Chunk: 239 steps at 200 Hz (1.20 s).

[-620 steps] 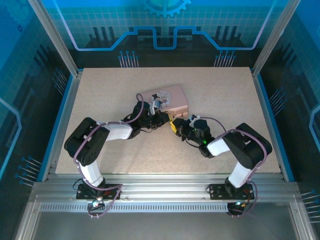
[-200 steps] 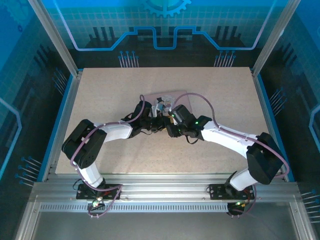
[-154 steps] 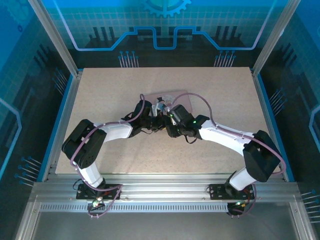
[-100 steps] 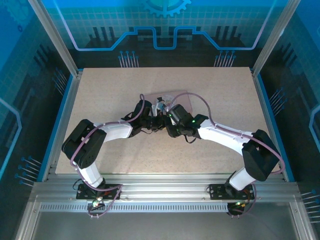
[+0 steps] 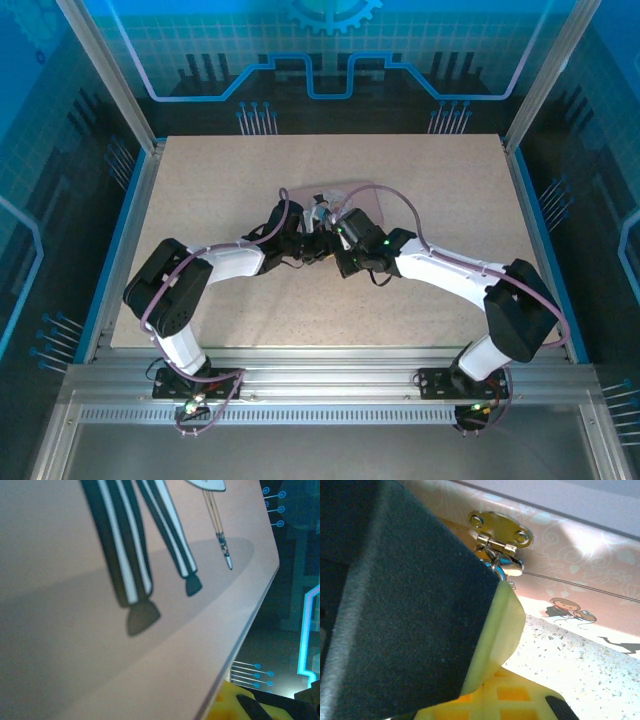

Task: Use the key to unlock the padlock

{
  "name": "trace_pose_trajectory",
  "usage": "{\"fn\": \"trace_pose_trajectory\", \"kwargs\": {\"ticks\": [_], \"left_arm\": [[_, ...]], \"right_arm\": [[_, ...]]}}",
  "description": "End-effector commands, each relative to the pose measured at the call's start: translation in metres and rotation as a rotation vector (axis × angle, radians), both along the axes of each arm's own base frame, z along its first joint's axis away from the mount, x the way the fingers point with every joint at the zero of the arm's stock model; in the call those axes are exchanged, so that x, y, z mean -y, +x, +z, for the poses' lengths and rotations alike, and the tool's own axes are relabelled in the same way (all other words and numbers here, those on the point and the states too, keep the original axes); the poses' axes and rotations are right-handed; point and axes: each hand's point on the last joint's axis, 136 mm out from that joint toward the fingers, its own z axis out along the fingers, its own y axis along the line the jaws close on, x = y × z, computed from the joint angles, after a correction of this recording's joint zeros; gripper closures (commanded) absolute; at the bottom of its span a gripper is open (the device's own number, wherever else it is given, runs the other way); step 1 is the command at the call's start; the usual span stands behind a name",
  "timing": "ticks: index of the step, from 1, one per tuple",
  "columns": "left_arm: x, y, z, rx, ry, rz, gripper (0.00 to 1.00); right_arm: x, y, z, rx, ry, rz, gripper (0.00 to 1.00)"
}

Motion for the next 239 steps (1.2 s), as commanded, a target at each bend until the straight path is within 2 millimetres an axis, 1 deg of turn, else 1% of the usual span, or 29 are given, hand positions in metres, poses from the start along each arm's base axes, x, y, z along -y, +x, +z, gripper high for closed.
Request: {"fn": "trace_pose_trajectory", "kwargs": {"ticks": [1, 19, 32, 51, 68, 82, 91, 96, 126, 156, 172, 177, 188, 202, 215, 224, 234, 239], "left_arm": [[0.011, -0.013, 0.024, 0.017, -0.076, -0.071, 1.00], [0.008, -0.016, 0.017, 0.009, -0.067, -0.064, 1.00], [0.004, -0.019, 0.008, -0.001, -0.053, -0.057, 1.00], [-0.002, -0.025, -0.011, -0.022, -0.025, -0.041, 1.00], [-0.006, -0.029, -0.026, -0.041, -0.008, -0.030, 0.98], [-0.010, -0.031, -0.035, -0.053, 0.010, -0.021, 0.93], [-0.012, -0.032, -0.039, -0.054, 0.022, -0.013, 0.86], [-0.013, -0.033, -0.040, -0.054, 0.027, -0.010, 0.83], [-0.019, -0.033, -0.044, -0.050, 0.059, 0.007, 0.72], [-0.024, -0.032, -0.045, -0.047, 0.074, 0.034, 0.71], [-0.028, -0.034, -0.049, -0.063, 0.103, 0.047, 0.71], [-0.030, -0.034, -0.050, -0.073, 0.118, 0.053, 0.72], [-0.034, -0.035, -0.052, -0.077, 0.142, 0.062, 0.80], [-0.035, -0.035, -0.051, -0.075, 0.146, 0.063, 0.84], [-0.033, -0.036, -0.050, -0.076, 0.137, 0.049, 0.95], [-0.031, -0.036, -0.049, -0.077, 0.130, 0.039, 1.00], [-0.030, -0.036, -0.049, -0.080, 0.128, 0.035, 1.00], [-0.030, -0.036, -0.048, -0.077, 0.125, 0.034, 1.00]], "right_arm": [[-0.022, -0.001, -0.002, -0.010, 0.114, 0.050, 1.00], [-0.026, -0.004, -0.008, -0.028, 0.136, 0.055, 1.00], [-0.029, -0.006, -0.014, -0.041, 0.155, 0.057, 1.00], [-0.030, -0.008, -0.031, -0.066, 0.154, 0.053, 1.00], [-0.031, -0.009, -0.046, -0.088, 0.151, 0.053, 1.00], [-0.032, -0.011, -0.055, -0.102, 0.153, 0.057, 1.00], [-0.032, -0.012, -0.059, -0.109, 0.151, 0.060, 1.00], [-0.032, -0.012, -0.060, -0.111, 0.153, 0.059, 1.00], [-0.030, -0.013, -0.061, -0.105, 0.160, 0.059, 1.00], [-0.032, -0.015, -0.060, -0.107, 0.173, 0.075, 1.00], [-0.034, -0.016, -0.059, -0.124, 0.195, 0.083, 1.00], [-0.035, -0.016, -0.059, -0.125, 0.195, 0.085, 1.00], [-0.033, -0.014, -0.060, -0.121, 0.184, 0.076, 1.00], [-0.032, -0.015, -0.059, -0.117, 0.190, 0.075, 1.00], [-0.033, -0.014, -0.056, -0.111, 0.198, 0.075, 1.00], [-0.034, -0.014, -0.053, -0.107, 0.209, 0.079, 1.00], [-0.035, -0.014, -0.050, -0.104, 0.215, 0.077, 1.00], [-0.035, -0.014, -0.048, -0.100, 0.219, 0.076, 0.96]]}}
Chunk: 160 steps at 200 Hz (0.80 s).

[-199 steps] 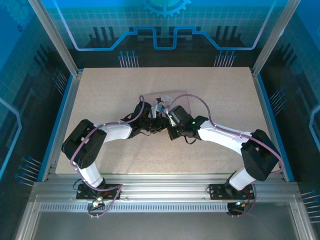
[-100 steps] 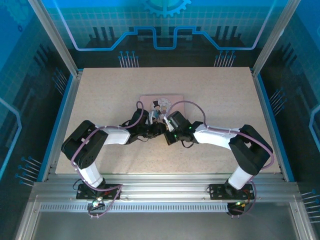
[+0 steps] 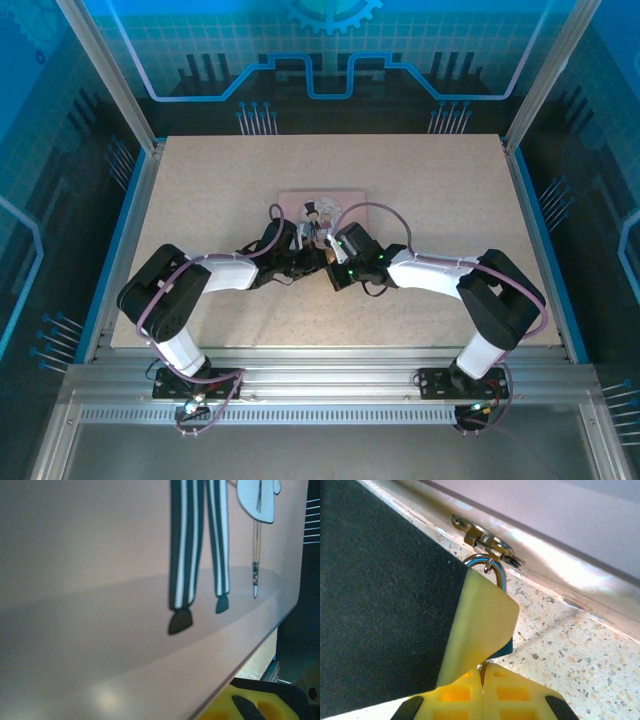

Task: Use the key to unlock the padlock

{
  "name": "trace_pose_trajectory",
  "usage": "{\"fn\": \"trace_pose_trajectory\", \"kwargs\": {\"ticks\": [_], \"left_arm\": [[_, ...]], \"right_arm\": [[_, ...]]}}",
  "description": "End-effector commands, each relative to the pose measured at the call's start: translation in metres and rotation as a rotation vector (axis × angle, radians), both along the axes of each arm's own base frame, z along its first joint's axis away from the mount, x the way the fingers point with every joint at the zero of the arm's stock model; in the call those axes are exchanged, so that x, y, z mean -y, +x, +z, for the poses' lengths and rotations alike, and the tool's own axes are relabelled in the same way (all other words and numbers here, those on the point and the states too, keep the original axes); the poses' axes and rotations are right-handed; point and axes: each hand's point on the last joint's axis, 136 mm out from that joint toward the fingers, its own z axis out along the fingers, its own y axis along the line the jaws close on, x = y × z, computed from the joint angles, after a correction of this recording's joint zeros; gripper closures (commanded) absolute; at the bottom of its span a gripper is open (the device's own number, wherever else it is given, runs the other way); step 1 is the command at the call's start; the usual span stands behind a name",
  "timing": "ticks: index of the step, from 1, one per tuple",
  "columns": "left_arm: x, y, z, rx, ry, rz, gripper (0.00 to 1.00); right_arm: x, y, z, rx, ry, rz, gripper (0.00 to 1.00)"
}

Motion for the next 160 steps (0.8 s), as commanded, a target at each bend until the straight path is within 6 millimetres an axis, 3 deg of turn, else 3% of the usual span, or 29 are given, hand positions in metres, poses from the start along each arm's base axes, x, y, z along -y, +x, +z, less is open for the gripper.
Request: {"fn": "trace_pose_trajectory", "kwargs": {"ticks": [1, 25, 35, 38, 55, 98, 160], "left_arm": [[0.008, -0.016, 0.004, -0.065, -0.036, -0.052, 1.00], [0.010, -0.015, 0.006, -0.063, -0.045, -0.061, 1.00], [0.010, -0.015, 0.007, -0.063, -0.049, -0.061, 1.00], [0.011, -0.014, 0.008, -0.063, -0.050, -0.062, 1.00], [0.011, -0.013, 0.010, -0.061, -0.057, -0.061, 1.00], [0.012, -0.012, 0.015, -0.062, -0.072, -0.067, 1.00], [0.015, -0.009, 0.023, -0.055, -0.091, -0.078, 1.00]], "right_arm": [[-0.003, 0.002, 0.005, -0.002, 0.044, -0.012, 0.95], [0.001, 0.005, 0.015, 0.019, 0.050, -0.036, 0.75], [0.003, 0.008, 0.021, 0.036, 0.056, -0.045, 0.73], [0.008, 0.003, 0.014, 0.022, 0.041, -0.048, 0.72], [0.012, 0.002, 0.015, 0.026, 0.032, -0.054, 0.68], [0.017, 0.001, 0.012, 0.028, 0.025, -0.052, 0.63], [0.007, 0.003, 0.006, 0.022, 0.014, -0.039, 0.65]]}}
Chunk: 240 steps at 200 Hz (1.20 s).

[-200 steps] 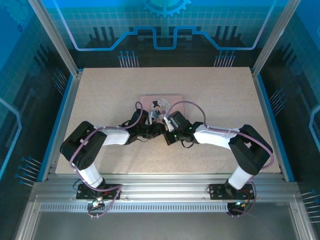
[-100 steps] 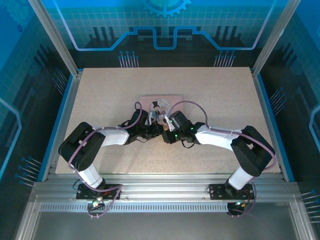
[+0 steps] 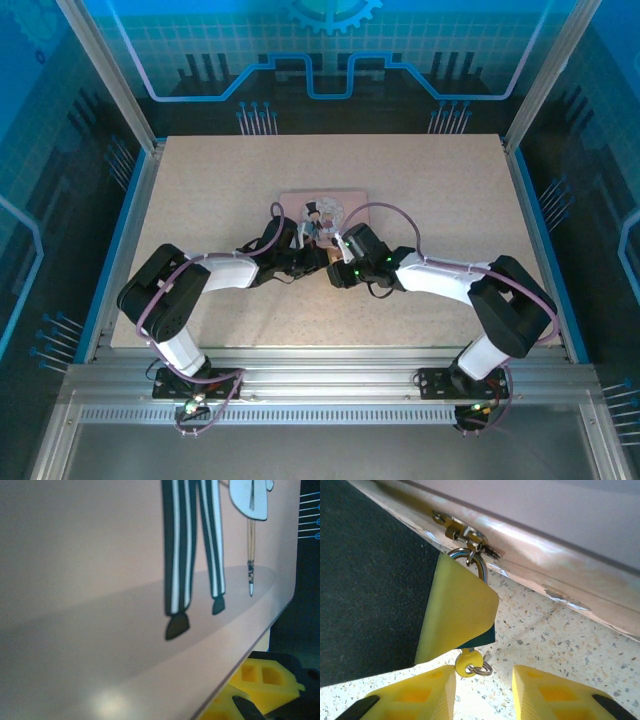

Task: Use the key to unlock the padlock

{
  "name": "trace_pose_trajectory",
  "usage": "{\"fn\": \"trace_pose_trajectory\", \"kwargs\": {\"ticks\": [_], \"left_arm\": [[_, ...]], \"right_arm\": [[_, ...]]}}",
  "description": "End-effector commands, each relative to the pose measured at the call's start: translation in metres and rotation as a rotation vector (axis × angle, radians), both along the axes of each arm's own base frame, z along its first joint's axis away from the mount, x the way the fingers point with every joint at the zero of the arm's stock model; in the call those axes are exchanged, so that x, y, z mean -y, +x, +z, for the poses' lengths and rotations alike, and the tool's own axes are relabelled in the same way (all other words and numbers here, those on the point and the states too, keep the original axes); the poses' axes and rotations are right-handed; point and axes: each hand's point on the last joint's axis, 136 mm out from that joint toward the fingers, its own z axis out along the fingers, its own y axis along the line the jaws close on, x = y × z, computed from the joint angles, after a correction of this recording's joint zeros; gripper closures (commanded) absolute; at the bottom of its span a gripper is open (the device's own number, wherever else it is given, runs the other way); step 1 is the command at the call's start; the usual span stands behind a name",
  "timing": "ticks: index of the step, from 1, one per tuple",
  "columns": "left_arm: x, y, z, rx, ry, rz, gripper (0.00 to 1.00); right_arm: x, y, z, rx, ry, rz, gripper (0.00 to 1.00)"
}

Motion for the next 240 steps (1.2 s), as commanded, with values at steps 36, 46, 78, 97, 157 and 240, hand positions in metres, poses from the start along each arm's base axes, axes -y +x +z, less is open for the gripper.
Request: {"fn": "trace_pose_trajectory", "kwargs": {"ticks": [36, 46, 78, 97, 157, 240], "left_arm": [[0.011, -0.009, 0.019, -0.047, -0.075, -0.060, 1.00], [0.011, -0.010, 0.019, -0.049, -0.074, -0.062, 1.00], [0.011, -0.011, 0.017, -0.054, -0.076, -0.063, 1.00], [0.011, -0.011, 0.018, -0.053, -0.080, -0.064, 1.00], [0.006, -0.013, 0.010, -0.064, -0.046, -0.053, 1.00], [-0.026, -0.023, -0.019, -0.101, 0.062, 0.084, 0.65]], "right_arm": [[-0.014, 0.011, 0.004, 0.025, 0.004, 0.009, 0.66], [-0.015, 0.013, 0.006, 0.029, 0.004, 0.008, 0.67], [-0.017, 0.016, 0.010, 0.038, 0.006, 0.009, 0.71], [-0.019, 0.018, 0.010, 0.038, 0.007, 0.013, 0.78], [-0.021, 0.013, -0.003, -0.003, 0.021, 0.050, 1.00], [-0.020, 0.004, -0.038, -0.055, -0.072, 0.134, 1.00]]}}
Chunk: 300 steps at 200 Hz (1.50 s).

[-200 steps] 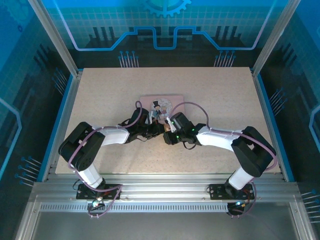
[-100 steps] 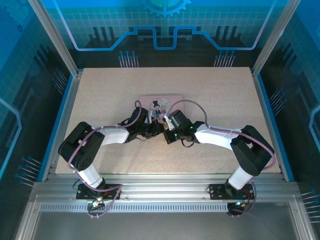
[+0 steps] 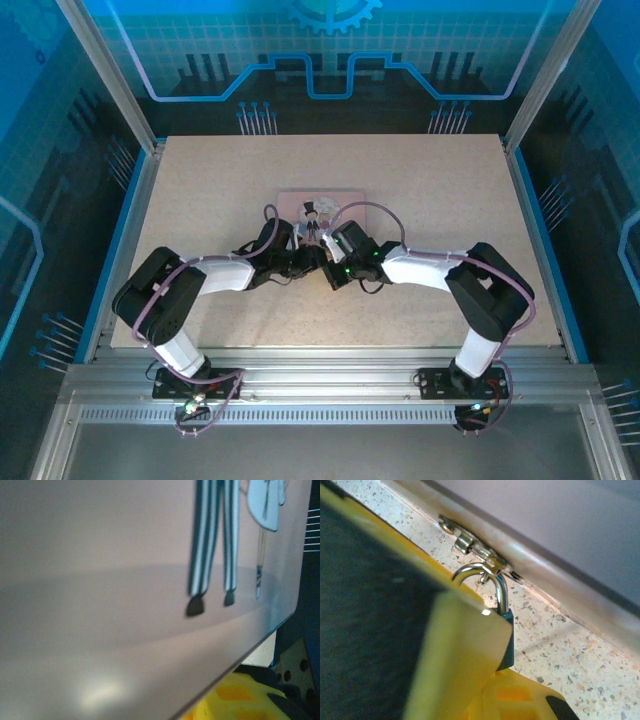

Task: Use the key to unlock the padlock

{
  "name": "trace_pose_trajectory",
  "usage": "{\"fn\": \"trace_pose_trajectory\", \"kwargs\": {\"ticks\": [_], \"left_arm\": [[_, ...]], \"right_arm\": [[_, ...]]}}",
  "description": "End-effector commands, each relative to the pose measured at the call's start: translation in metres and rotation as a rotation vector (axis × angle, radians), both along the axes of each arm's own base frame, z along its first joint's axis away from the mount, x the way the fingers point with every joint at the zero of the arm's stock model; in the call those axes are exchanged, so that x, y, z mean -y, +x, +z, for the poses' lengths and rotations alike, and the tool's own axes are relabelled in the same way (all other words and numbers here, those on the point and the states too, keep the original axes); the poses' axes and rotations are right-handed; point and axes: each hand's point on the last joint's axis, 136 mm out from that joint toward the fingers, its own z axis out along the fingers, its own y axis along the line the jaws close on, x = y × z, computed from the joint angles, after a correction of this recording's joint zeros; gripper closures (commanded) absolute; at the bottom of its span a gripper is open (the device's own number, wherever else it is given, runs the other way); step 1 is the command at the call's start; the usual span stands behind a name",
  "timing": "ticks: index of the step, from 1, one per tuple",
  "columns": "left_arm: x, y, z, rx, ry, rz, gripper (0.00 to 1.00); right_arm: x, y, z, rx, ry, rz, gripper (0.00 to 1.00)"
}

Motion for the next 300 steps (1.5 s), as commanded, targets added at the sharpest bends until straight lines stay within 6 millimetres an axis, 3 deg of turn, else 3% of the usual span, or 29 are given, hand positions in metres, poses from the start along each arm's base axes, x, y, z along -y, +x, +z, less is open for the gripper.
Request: {"fn": "trace_pose_trajectory", "kwargs": {"ticks": [1, 79, 113, 135, 214, 254, 300], "left_arm": [[-0.010, -0.021, -0.014, -0.087, 0.033, 0.014, 0.65], [-0.023, -0.014, 0.011, 0.012, 0.049, 0.060, 0.61], [-0.036, -0.009, 0.031, 0.107, 0.035, 0.120, 0.54], [-0.035, -0.010, 0.038, 0.118, 0.039, 0.100, 0.51], [-0.007, -0.012, 0.007, 0.007, 0.008, 0.050, 0.55], [0.004, -0.004, 0.001, 0.006, -0.011, 0.052, 0.59], [0.009, -0.003, -0.006, -0.012, -0.017, 0.041, 0.80]], "right_arm": [[0.003, -0.004, -0.018, -0.038, -0.042, 0.023, 1.00], [0.000, -0.004, 0.002, 0.018, -0.008, 0.055, 1.00], [0.002, -0.006, 0.006, 0.038, 0.010, 0.051, 1.00], [0.000, -0.007, 0.010, 0.058, 0.024, 0.052, 1.00], [-0.013, -0.007, 0.016, 0.082, 0.038, 0.062, 1.00], [-0.019, -0.008, 0.024, 0.093, 0.062, 0.068, 1.00], [-0.025, -0.009, 0.035, 0.108, 0.100, 0.071, 1.00]]}}
